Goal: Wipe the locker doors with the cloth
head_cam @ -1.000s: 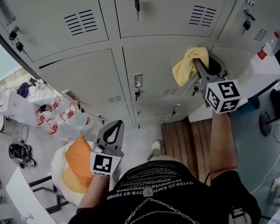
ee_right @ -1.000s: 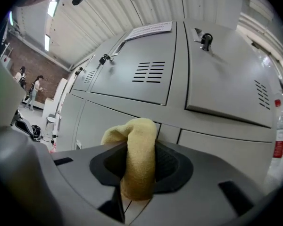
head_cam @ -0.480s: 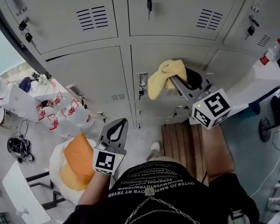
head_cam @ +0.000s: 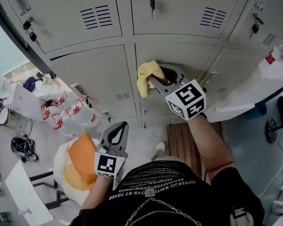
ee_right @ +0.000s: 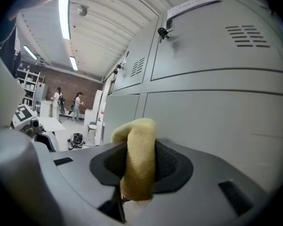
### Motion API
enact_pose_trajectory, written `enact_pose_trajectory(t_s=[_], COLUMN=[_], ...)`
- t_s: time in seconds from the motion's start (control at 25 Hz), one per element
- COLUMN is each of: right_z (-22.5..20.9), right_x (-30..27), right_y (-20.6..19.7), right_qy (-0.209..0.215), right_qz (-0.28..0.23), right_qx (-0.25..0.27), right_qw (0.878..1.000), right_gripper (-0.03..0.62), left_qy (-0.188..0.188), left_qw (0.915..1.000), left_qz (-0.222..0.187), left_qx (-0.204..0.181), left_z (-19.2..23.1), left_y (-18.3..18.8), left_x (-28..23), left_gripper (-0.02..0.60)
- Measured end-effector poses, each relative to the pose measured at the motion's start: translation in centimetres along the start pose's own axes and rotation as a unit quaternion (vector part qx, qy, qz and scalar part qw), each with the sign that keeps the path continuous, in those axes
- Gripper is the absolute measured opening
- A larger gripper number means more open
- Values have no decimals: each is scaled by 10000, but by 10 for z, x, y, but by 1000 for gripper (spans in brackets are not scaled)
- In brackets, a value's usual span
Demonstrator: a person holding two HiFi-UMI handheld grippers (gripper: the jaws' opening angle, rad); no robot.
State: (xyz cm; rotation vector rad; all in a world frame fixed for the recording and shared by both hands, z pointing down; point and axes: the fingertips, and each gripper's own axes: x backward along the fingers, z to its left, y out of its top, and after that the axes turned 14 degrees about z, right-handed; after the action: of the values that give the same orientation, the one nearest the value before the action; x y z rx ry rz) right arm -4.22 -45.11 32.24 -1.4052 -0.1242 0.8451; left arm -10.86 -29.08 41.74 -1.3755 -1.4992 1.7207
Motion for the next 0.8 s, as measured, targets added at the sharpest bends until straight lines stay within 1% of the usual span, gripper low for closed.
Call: enact_pose_trajectory(t_s=[0.08, 0.24, 0.32, 0.48, 0.68, 0.8], right_z=[-2, -6, -8, -21, -42, -57], right_x=[-9, -15, -14, -3, 15, 29], right_y=[-1, -5, -9, -19, -32, -42], right_qy=[-81, -587, -747, -858, -1135, -1259], right_qz=[106, 380, 457, 494, 627, 667], right_qx=[3, 577, 745, 634, 676, 542], right_qw=[9999, 9959, 9934, 9931, 9893, 9883], right_gripper=[117, 116, 117, 115, 115, 115], left_qy=[40, 70, 70, -17, -202, -258], left_qw=[10000, 9999, 9999, 10000, 9998, 9996], left_qz=[30, 95, 108, -16, 13, -89], left_qx=[34, 28, 33, -56, -59, -76], left_z=[1, 3, 3, 0, -9, -12], left_y=[-3, -7, -6, 0, 2, 7], left_x=[2, 4, 3, -2, -10, -11], left_gripper=[6, 6, 6, 6, 6, 6])
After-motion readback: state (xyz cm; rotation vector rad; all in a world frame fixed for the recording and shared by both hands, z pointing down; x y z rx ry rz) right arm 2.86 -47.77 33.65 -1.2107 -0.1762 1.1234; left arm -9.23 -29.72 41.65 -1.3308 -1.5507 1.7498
